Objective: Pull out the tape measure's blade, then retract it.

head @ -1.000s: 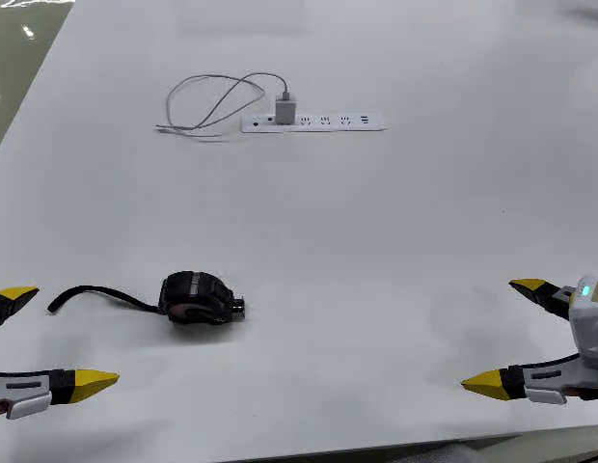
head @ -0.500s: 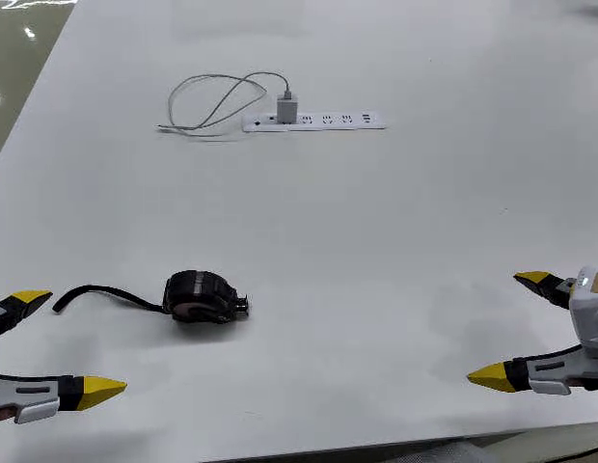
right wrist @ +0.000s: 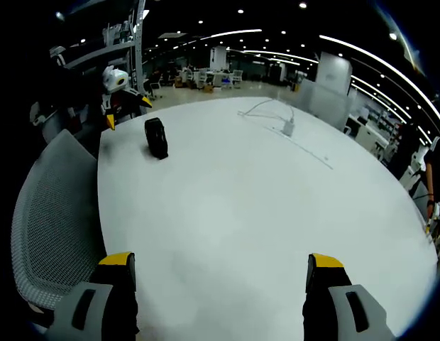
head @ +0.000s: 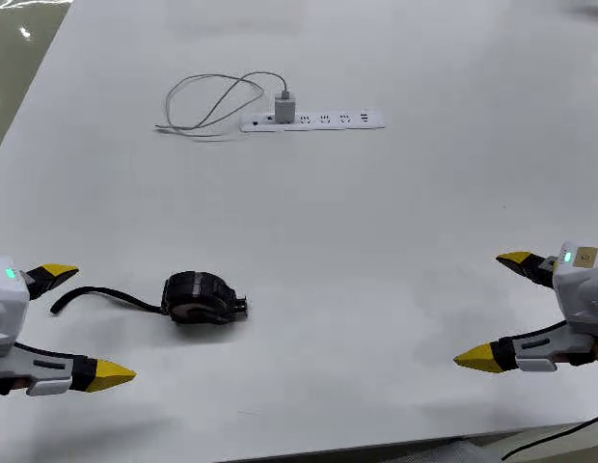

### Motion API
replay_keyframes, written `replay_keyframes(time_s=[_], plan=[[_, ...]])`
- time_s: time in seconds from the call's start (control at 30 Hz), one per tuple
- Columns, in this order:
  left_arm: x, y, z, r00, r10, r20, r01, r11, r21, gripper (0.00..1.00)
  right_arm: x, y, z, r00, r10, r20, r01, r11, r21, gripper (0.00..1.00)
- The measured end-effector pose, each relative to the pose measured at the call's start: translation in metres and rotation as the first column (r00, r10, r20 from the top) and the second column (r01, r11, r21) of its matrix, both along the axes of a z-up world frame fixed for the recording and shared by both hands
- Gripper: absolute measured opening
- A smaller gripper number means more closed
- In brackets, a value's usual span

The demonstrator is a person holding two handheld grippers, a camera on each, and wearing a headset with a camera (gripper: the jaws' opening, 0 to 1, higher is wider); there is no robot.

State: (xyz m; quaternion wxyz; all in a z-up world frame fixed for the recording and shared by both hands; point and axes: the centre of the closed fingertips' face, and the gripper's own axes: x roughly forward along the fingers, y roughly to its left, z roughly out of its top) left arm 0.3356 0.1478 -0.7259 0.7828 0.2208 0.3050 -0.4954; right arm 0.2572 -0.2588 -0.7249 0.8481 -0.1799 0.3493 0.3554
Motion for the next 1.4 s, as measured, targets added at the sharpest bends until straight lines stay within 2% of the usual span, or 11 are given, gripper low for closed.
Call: replay_keyframes(time_s=[0.23, 0.3, 0.4, 0.53, 0.6, 0.77, 0.8, 0.87, 1.0, 1.17, 1.4], plan=[[0.005, -0.014, 0.005, 0.997, -0.072, -0.009, 0.073, 0.997, 0.026, 0.99, 0.011, 0.024, 0.015, 0.997, 0.074, 0.015, -0.074, 0.997, 0.025, 0.99], [0.008, -0.017, 0.004, 0.995, -0.101, 0.003, 0.101, 0.994, 0.049, 0.99, 0.014, 0.030, 0.019, 0.996, 0.085, 0.019, -0.086, 0.996, 0.032, 0.99], [0.008, -0.023, 0.000, 0.992, -0.126, -0.021, 0.127, 0.990, 0.062, 0.99, 0.020, 0.036, 0.023, 0.995, 0.096, 0.029, -0.097, 0.994, 0.040, 0.99], [0.008, -0.033, 0.000, 0.984, -0.175, -0.018, 0.175, 0.981, 0.083, 0.99, 0.023, 0.045, 0.022, 0.992, 0.127, 0.025, -0.128, 0.991, 0.042, 0.99], [0.008, -0.038, 0.000, 0.981, -0.192, -0.021, 0.193, 0.978, 0.082, 0.99, 0.025, 0.046, 0.018, 0.989, 0.146, 0.022, -0.147, 0.989, 0.019, 0.99], [0.011, -0.050, -0.001, 0.965, -0.261, -0.010, 0.261, 0.958, 0.122, 0.99, 0.033, 0.053, 0.016, 0.987, 0.157, 0.022, -0.157, 0.987, 0.016, 0.99], [0.013, -0.054, -0.002, 0.963, -0.270, -0.008, 0.269, 0.955, 0.127, 0.99, 0.036, 0.057, 0.016, 0.986, 0.163, 0.037, -0.164, 0.986, 0.012, 0.99], [0.018, -0.059, -0.005, 0.962, -0.272, 0.001, 0.269, 0.954, 0.133, 0.98, 0.038, 0.061, 0.017, 0.982, 0.182, 0.041, -0.183, 0.983, 0.007, 0.99], [0.021, -0.064, -0.011, 0.953, -0.302, -0.009, 0.299, 0.941, 0.157, 0.98, 0.043, 0.070, 0.018, 0.978, 0.207, 0.039, -0.208, 0.978, 0.010, 0.99], [0.021, -0.073, -0.015, 0.934, -0.357, -0.014, 0.353, 0.916, 0.189, 0.97, 0.048, 0.082, 0.019, 0.972, 0.229, 0.044, -0.230, 0.973, 0.021, 0.99], [0.018, -0.087, -0.020, 0.920, -0.392, -0.023, 0.388, 0.898, 0.206, 0.88, 0.059, 0.104, 0.017, 0.965, 0.257, 0.057, -0.259, 0.965, 0.033, 0.99]])
